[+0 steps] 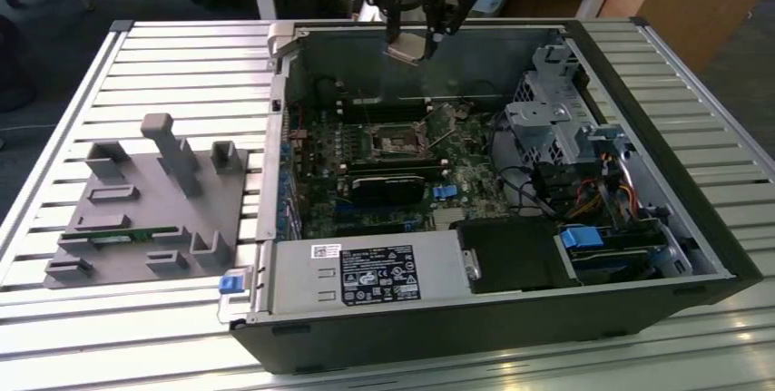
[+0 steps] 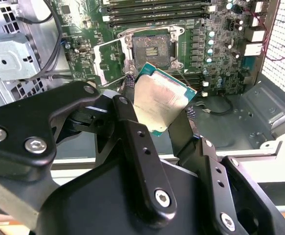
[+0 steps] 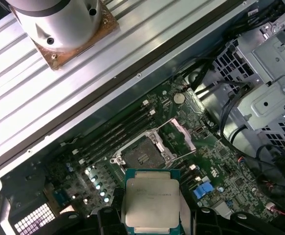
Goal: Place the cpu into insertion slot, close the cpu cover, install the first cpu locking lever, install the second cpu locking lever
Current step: 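Place the cpu into insertion slot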
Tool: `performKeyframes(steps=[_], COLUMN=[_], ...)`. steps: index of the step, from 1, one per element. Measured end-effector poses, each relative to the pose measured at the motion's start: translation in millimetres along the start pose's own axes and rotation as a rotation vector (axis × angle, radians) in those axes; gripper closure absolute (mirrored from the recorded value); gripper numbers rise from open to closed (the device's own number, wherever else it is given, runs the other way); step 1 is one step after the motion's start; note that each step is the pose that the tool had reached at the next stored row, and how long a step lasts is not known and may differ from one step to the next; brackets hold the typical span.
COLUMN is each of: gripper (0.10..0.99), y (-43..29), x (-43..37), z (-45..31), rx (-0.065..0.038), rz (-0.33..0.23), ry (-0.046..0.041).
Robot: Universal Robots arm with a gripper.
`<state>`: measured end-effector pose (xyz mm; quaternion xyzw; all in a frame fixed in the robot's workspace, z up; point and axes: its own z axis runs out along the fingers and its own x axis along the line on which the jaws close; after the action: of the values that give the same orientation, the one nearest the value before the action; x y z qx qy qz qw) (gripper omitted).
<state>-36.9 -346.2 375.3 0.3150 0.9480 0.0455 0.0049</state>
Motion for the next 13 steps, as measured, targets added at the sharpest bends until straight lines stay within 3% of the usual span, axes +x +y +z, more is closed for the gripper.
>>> performKeyframes(steps=[13], gripper=[0.561], y=[0.0], x=[0.0], z=[0.3], rx=[-0.002], rz=[0.088], ry=[-0.0079])
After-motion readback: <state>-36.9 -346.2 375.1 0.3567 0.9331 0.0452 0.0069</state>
